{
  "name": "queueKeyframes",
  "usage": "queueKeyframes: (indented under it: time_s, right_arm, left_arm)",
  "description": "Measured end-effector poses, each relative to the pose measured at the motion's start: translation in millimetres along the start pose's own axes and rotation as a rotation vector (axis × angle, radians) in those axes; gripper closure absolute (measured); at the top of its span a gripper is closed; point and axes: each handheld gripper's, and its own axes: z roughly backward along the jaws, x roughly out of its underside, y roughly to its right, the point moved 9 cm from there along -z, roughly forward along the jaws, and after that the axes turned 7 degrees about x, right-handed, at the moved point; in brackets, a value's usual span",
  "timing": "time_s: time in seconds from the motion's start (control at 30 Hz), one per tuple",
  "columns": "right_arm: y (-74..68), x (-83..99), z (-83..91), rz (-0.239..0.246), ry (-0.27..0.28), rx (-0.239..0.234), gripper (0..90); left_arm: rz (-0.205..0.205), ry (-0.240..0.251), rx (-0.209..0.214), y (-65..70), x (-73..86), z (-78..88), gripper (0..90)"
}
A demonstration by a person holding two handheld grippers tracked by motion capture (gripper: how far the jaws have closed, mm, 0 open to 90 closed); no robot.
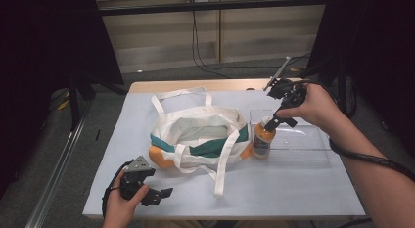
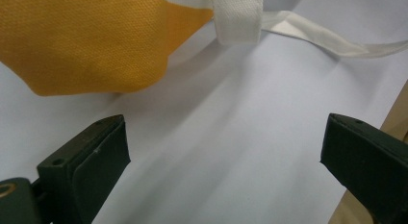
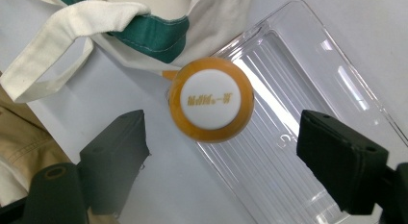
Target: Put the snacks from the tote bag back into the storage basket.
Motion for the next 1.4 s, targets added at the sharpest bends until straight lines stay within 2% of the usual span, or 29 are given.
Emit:
queueKeyframes:
  time_s: [0.17, 0.27, 0.43, 0.47, 0.63, 0.9, 0.93, 0.97, 1.07, 1.4]
  right_arm:
    - [0.0, 4.3, 1.4, -0.002, -0.004, 0.005, 17.1]
    - [1.2, 6.7, 2.5, 0.006, -0.005, 0.01, 15.4]
    - [-0.6, 8.7, 4.8, -0.009, 0.008, 0.007, 12.7]
    - [0.2, 9.1, 5.5, -0.011, 0.01, 0.015, 11.6]
    - [0.5, 12.2, 9.0, -0.021, 0.026, 0.024, 7.0]
    - [-1.0, 25.1, 4.9, -0.006, -0.006, 0.067, 7.0]
    - [-0.6, 26.5, 4.8, 0.0, -0.011, 0.068, 7.0]
    - [-1.3, 28.1, 4.4, -0.002, -0.012, 0.062, 7.0]
    - [0.7, 32.7, 4.5, 0.001, -0.008, 0.066, 7.0]
    - [1.5, 47.5, 4.1, -0.019, 0.023, 0.054, 7.0]
  left_arm:
    - [0.003, -0.009, 0.002, 0.0, 1.7, -0.6, 2.8]
    - [0.006, 0.006, 0.001, -0.6, 1.2, -1.8, 2.8]
    - [0.022, 0.012, 0.003, -0.3, 1.4, -2.6, 2.8]
    - [0.01, 0.004, 0.0, -1.4, 1.8, -1.7, 2.8]
    - [0.013, -0.011, 0.006, -1.0, 3.4, -1.1, 2.8]
    - [0.019, -0.009, 0.001, -0.8, 4.2, -0.5, 2.8]
    - [0.018, 0.004, 0.0, -0.8, 3.8, -1.5, 2.8]
    - [0.002, -0.013, 0.0, -1.7, 4.9, -0.4, 2.8]
    - [0.011, -0.01, -0.001, -1.1, 4.1, 0.7, 2.8]
    - [0.006, -0.011, -0.003, -0.6, 3.6, -0.1, 2.8]
